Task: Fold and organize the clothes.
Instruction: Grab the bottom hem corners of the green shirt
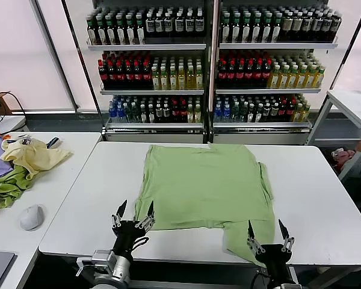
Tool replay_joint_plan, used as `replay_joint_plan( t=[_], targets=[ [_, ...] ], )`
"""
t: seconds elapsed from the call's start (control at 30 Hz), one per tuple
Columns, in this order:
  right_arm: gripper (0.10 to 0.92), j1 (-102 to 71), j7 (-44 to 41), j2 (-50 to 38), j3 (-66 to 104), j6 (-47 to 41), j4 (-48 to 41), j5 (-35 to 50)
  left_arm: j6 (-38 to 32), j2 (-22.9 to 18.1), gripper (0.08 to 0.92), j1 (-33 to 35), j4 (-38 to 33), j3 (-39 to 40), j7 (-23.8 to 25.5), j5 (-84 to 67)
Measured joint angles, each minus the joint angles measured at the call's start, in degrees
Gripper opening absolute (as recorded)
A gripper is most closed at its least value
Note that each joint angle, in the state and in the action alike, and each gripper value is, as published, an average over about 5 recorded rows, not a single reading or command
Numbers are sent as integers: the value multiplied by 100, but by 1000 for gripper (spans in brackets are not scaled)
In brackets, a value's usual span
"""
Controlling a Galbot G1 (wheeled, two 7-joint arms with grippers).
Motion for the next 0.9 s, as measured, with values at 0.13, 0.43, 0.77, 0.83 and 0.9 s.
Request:
replay_joint_plan(
  t=[0.13, 0.43, 0.77, 0.83, 0.9],
  targets=[
    [817, 15, 43, 27, -11, -217, -64, -7, 241, 1, 820, -136, 192, 41, -98, -7],
    [630, 4, 136, 71, -51, -725, -225, 28, 685, 22, 627, -326, 621, 106, -328, -14],
    [328, -4, 66, 43, -45, -1001, -258, 211, 860, 54, 341, -316, 754, 175, -369, -68],
    [275, 0, 47, 29, -40, -1012, -260, 257, 875, 57, 281, -314, 778, 186, -371, -86],
    [215, 10, 21, 9, -32, -1012, -258, 304, 888, 59, 229, -314, 797, 188, -375, -106]
  ],
)
